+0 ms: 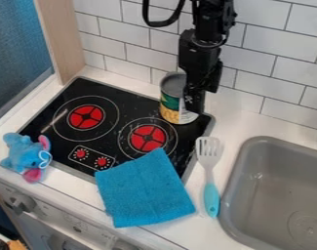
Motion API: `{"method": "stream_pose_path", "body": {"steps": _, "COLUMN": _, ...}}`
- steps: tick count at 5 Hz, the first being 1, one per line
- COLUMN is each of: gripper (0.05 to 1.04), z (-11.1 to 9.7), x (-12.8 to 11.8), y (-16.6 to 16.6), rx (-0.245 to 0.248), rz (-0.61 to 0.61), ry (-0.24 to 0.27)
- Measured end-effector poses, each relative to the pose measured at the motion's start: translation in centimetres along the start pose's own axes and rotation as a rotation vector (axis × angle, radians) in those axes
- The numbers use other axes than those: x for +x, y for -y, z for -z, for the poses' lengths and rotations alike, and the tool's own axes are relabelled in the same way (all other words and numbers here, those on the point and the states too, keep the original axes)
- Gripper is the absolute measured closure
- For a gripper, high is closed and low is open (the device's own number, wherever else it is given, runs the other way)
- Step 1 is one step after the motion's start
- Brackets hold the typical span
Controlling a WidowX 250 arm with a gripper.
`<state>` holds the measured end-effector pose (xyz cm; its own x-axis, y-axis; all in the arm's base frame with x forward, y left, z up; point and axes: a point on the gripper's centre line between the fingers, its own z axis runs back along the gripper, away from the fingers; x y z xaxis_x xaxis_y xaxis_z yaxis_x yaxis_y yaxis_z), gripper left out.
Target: Moved the can to the left side of the stove
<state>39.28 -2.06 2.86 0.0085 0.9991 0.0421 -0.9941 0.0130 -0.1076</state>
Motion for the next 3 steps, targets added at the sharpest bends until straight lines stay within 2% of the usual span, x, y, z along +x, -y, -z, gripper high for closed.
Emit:
{"method": "stream_pose_path", "body": {"steps": 2, "gripper": 0.084, "z": 0.7, "x": 3.8, "y": -1.5, "rx": 0.036, "rz": -0.111, "ry": 0.013}}
{"method": "stream_pose_path", "body": {"steps": 3, "gripper": 0.084, "z": 0.0, "x": 6.6, "y": -2.4, "rx": 0.012, "rz": -0.183, "ry": 0.037}}
